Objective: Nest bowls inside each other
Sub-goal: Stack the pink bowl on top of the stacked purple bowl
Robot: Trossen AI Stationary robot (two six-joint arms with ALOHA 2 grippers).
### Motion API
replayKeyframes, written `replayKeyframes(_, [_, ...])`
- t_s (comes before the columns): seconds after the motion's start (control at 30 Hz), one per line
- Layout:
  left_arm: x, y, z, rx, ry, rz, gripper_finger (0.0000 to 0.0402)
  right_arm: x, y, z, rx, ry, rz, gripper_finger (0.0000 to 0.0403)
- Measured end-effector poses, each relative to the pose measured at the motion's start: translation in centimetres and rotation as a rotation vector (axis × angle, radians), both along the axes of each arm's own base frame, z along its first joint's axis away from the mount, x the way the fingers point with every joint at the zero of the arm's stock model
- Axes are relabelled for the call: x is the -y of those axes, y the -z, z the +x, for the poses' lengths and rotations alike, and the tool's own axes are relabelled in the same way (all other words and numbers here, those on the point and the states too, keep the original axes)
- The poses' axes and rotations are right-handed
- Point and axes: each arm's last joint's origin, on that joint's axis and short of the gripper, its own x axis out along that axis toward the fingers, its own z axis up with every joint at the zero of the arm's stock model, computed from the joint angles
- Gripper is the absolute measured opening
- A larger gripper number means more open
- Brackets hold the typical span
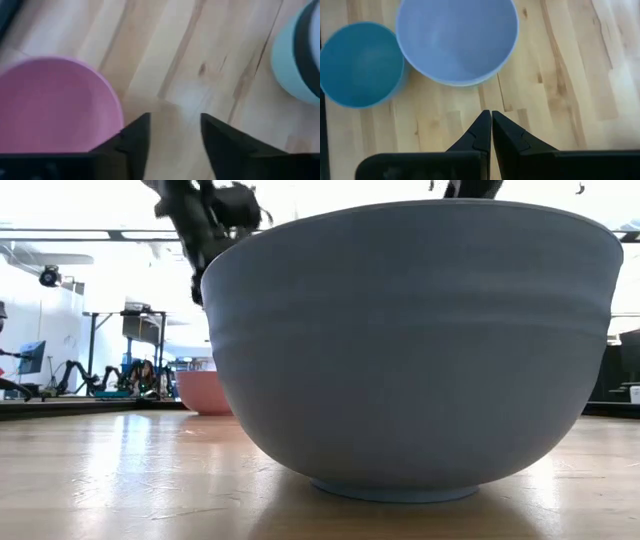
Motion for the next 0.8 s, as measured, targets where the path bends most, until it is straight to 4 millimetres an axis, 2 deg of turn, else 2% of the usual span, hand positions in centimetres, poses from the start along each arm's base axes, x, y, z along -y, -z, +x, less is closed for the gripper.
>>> replayKeyframes(0.1, [-1.4,1.8,0.7,-0.055,-0.021,-0.07,0.0203,0.2,1.0,-0.9,0.016,0.001,0.003,0.0009])
replayKeyframes(0.17, [-2.2,2.9,1.2,-0.089,-0.037,-0.085,0.0219,0.3,1.5,-1.5,0.018,0.0,0.003,0.0009])
replayKeyframes(0.33, [-3.6,6.3,2.0,-0.203,-0.07,-0.128,0.0215,0.5,1.9,-2.9,0.029,0.0,0.005,0.0009])
replayKeyframes(0.43, [-3.9,7.6,2.3,-0.247,-0.07,-0.148,0.0174,0.6,1.7,-3.6,0.045,-0.011,0.002,0.0009])
replayKeyframes(0.63, [-3.6,8.1,2.2,-0.291,-0.062,-0.187,0.002,0.9,1.5,-4.7,0.067,-0.029,-0.013,0.0009])
replayKeyframes(0.8, [-3.4,6.6,1.7,-0.253,-0.082,-0.169,0.001,1.0,1.8,-5.3,0.067,-0.034,-0.03,0.0009])
